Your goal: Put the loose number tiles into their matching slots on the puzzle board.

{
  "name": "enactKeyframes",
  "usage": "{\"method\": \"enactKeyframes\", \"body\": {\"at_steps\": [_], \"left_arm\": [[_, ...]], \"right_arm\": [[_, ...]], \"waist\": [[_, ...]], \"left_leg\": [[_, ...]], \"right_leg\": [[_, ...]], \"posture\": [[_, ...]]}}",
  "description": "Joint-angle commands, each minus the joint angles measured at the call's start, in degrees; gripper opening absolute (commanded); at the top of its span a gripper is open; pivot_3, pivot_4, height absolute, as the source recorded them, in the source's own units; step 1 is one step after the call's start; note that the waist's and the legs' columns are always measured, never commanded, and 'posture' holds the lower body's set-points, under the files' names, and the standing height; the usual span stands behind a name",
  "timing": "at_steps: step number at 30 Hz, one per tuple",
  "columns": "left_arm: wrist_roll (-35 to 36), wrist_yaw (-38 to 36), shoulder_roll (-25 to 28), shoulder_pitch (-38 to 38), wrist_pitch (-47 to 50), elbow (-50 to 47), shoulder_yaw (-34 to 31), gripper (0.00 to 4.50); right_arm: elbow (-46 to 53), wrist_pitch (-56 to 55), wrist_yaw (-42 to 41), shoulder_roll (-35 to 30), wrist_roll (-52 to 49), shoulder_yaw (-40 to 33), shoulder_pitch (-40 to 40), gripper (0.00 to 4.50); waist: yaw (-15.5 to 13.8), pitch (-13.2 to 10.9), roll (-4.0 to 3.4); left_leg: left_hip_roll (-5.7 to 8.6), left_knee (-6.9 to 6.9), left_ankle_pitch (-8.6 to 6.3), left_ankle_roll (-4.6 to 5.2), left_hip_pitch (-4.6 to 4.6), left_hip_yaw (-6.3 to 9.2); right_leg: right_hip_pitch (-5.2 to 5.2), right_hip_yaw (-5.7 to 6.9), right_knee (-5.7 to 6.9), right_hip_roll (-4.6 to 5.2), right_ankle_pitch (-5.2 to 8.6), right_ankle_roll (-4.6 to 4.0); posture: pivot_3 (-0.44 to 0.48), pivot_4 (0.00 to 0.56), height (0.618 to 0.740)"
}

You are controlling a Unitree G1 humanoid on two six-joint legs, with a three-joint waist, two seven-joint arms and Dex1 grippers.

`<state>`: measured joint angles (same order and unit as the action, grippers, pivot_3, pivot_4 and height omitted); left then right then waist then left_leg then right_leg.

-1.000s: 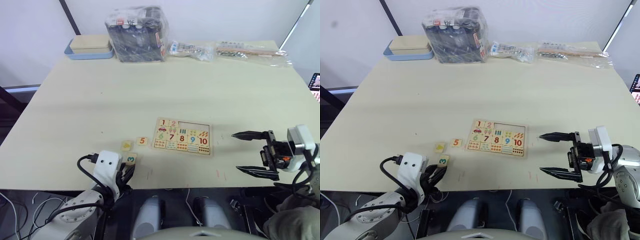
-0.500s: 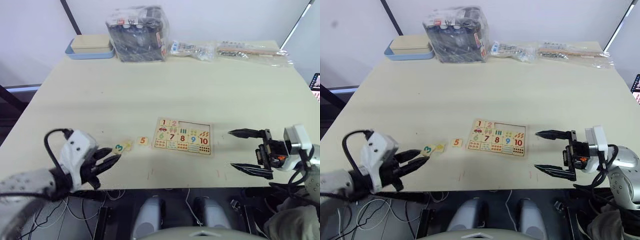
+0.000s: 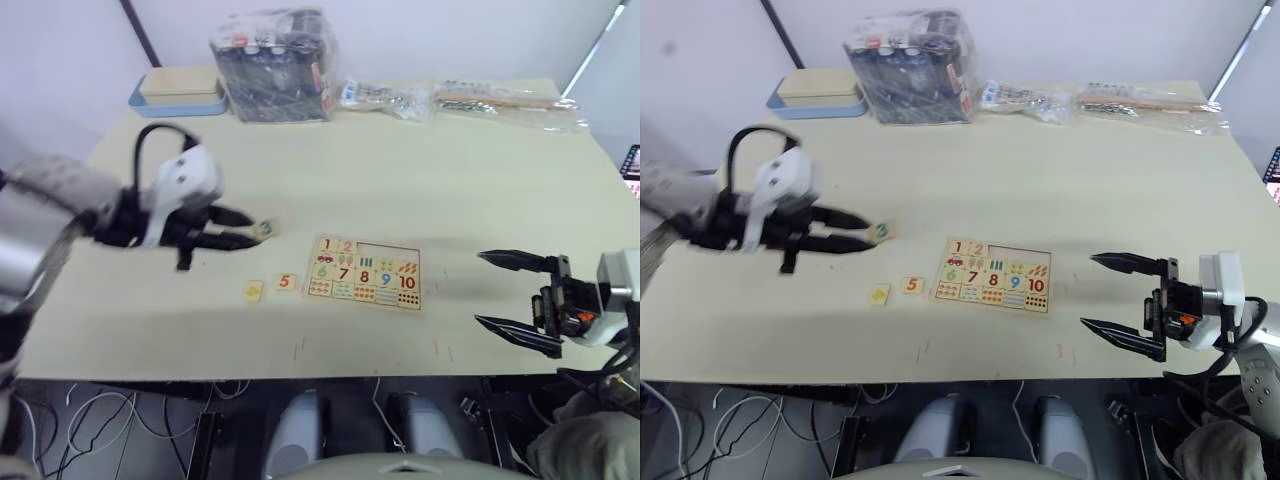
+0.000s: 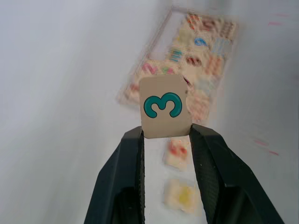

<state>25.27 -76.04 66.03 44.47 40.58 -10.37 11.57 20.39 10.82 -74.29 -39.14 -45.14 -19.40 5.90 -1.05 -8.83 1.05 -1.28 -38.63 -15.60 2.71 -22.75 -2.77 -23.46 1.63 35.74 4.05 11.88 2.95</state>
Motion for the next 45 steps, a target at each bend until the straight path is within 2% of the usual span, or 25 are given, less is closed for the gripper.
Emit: {"method": "enactKeyframes", "body": {"at_steps": [1, 5, 10, 17, 21, 27, 35, 45], "left_arm": [[-8.7, -6.3, -5.6, 12.3, -0.7, 5.7, 10.8, 0.94], [-15.9, -9.9, -12.6, 20.7, -2.1, 12.3, 18.7, 0.94], [-23.8, -15.2, -18.9, 26.7, -7.6, 20.6, 25.9, 0.94], [-31.4, -13.0, -30.1, 30.6, -18.0, 36.7, 28.6, 0.94], [-35.9, -14.2, -35.7, 32.3, -22.6, 44.1, 30.4, 0.94], [-40.1, -13.0, -42.9, 34.0, -24.9, 52.4, 30.4, 0.94], [-43.5, -11.6, -48.9, 35.4, -25.2, 58.8, 29.3, 0.94], [-45.7, -11.8, -51.0, 35.8, -26.7, 60.6, 29.1, 0.94]], "right_arm": [[3.2, -1.0, 1.7, -0.4, -1.0, -3.3, 1.1, 4.5], [3.3, -1.7, 2.0, -0.3, -0.5, -4.3, 2.1, 4.5], [2.7, -3.2, 1.9, -0.5, 0.7, -4.4, 2.3, 4.5], [1.2, -4.4, 1.6, -0.1, 1.9, -3.5, 1.8, 4.5], [0.9, -5.1, 1.9, 0.2, 2.5, -3.5, 1.7, 4.5], [-1.4, -6.8, 1.4, 0.2, 3.5, -3.1, 0.6, 4.5], [-3.5, -8.2, -0.3, -0.2, 3.8, -3.4, 0.8, 4.5], [-2.5, -8.8, 0.2, 0.1, 3.6, -4.5, 3.3, 4.5]], "waist": [[-0.2, 0.0, 0.05], [0.0, 0.0, 0.06], [0.4, 0.0, 0.08], [0.0, 0.0, 0.09], [0.1, 0.0, 0.09], [0.2, -0.1, 0.1], [0.2, -0.1, 0.11], [0.2, -0.1, 0.11]], "left_leg": [[0.0, -0.01, 0.0, 0.01, -0.01, -0.01], [0.03, -0.15, -0.01, 0.04, -0.09, 0.04], [0.01, -0.19, -0.03, 0.07, -0.04, 0.07], [0.02, -0.27, -0.04, 0.09, -0.13, 0.09], [0.06, -0.45, -0.14, 0.27, -0.25, 0.11], [0.09, -0.52, -0.23, 0.42, -0.23, 0.08], [0.13, -0.53, -0.24, 0.45, -0.24, 0.15], [0.12, -0.54, -0.25, 0.45, -0.23, 0.15]], "right_leg": [[0.0, -0.05, 0.0, -0.01, 0.01, 0.0], [0.01, -0.33, 0.02, -0.15, 0.15, 0.17], [-0.09, -1.06, 0.1, -0.54, 0.12, 0.19], [-0.12, -1.66, 0.1, -0.98, 0.14, 0.17], [-0.11, -1.86, 0.1, -1.08, 0.16, 0.25], [-0.14, -2.3, 0.1, -1.15, 0.17, 0.36], [-0.14, -2.54, 0.12, -1.28, 0.19, 0.4], [-0.14, -2.56, 0.13, -1.27, 0.19, 0.4]], "posture": [[0.0, 0.15, 0.74], [0.0, 0.15, 0.74], [0.0, 0.15, 0.74], [0.0, 0.15, 0.74], [0.0, 0.15, 0.74], [0.0, 0.15, 0.74], [0.0, 0.15, 0.74], [0.0, 0.15, 0.74]]}}
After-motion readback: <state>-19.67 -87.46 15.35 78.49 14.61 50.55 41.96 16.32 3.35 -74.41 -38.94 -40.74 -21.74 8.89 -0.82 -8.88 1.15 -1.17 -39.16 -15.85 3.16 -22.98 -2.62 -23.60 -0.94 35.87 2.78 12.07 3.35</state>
